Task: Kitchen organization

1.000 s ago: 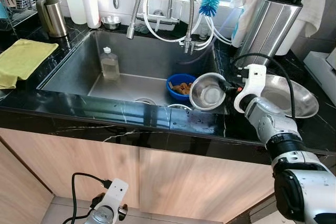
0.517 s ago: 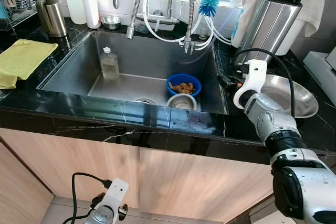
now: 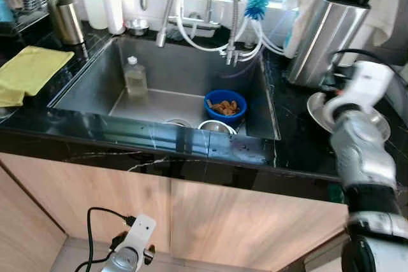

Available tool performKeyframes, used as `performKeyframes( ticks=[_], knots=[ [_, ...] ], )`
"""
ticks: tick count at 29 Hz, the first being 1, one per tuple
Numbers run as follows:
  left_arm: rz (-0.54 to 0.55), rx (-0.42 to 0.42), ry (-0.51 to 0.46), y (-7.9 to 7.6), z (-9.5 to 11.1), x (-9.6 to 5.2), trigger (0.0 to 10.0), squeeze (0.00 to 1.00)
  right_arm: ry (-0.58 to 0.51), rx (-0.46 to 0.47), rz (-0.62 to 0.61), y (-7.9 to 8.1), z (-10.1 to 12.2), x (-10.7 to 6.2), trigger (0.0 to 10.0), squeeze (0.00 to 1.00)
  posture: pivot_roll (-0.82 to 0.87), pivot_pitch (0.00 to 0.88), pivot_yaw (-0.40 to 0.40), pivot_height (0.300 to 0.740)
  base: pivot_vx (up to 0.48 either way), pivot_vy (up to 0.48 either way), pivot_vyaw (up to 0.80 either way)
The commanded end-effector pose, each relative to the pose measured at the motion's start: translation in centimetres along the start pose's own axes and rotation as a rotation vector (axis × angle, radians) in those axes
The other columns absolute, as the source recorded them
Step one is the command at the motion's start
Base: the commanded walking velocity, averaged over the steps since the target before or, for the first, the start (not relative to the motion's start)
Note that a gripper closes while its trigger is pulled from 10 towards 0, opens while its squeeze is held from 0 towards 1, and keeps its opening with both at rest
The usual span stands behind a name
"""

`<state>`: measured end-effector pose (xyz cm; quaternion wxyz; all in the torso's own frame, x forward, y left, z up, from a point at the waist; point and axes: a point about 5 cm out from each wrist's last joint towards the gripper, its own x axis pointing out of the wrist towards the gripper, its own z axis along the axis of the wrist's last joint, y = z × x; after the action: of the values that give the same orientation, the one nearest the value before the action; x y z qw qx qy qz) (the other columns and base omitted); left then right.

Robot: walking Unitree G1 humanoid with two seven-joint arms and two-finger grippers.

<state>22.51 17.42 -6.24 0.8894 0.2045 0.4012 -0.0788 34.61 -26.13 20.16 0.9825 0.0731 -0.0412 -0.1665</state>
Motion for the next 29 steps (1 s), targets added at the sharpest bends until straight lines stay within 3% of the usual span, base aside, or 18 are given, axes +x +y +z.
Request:
performKeyframes(
  ticks=[1,2,3,5,6,18,19,24,25,29],
  knots=[
    [-0.016,0.023,-0.002,-0.2,0.1,0.0,10.0,0.0,-0.026,0.009,-0.046,-0.7,0.8,-0.3,10.0,0.0,0.12,0.012,-0.121,0.74,0.0,0.0,0.0],
    [-0.017,0.026,-0.001,-0.2,0.1,0.0,10.0,0.0,-0.041,0.031,-0.112,-1.8,0.8,-0.8,10.0,1.0,0.12,0.008,-0.115,0.74,0.0,0.0,0.0],
    [-0.017,0.026,-0.001,-0.2,0.1,0.0,10.0,0.0,-0.041,0.031,-0.112,-1.8,0.8,-0.8,10.0,1.0,0.12,0.008,-0.115,0.74,0.0,0.0,0.0],
    [-0.019,0.029,0.0,-0.3,0.0,0.0,10.0,0.0,-0.05,0.071,-0.211,-3.3,0.5,-1.6,10.0,1.0,0.11,0.008,-0.115,0.74,0.0,0.0,0.0],
    [-0.02,0.03,0.0,-0.3,0.0,0.0,10.0,0.0,-0.038,0.091,-0.255,-3.9,0.4,-2.0,10.0,0.0,0.12,0.011,-0.115,0.74,0.0,0.0,0.0],
    [-0.022,0.027,0.005,-0.4,-0.3,-0.1,10.0,0.0,0.057,0.267,-0.397,-5.5,-1.0,-3.2,10.0,0.0,0.12,0.018,-0.116,0.74,0.0,0.0,0.0],
    [-0.022,0.027,0.005,-0.4,-0.3,-0.1,10.0,0.0,0.072,0.281,-0.405,-5.6,-1.2,-3.2,10.0,1.0,0.12,0.018,-0.117,0.74,0.0,0.0,0.0],
    [-0.024,0.027,0.006,-0.4,-0.3,-0.1,10.0,0.0,0.105,0.276,-0.416,-5.9,-1.7,-3.3,10.0,1.0,0.12,0.019,-0.117,0.74,0.0,0.0,0.0],
    [-0.025,0.027,0.007,-0.4,-0.3,-0.1,10.0,0.0,0.118,0.291,-0.43,-6.1,-1.9,-3.4,10.0,0.0,0.12,0.02,-0.117,0.74,0.0,0.0,0.0],
    [-0.025,0.027,0.008,-0.4,-0.3,-0.1,10.0,0.0,0.15,0.339,-0.475,-6.6,-2.7,-3.5,10.0,0.0,0.12,0.019,-0.117,0.74,0.0,0.0,0.0]
  ],
)
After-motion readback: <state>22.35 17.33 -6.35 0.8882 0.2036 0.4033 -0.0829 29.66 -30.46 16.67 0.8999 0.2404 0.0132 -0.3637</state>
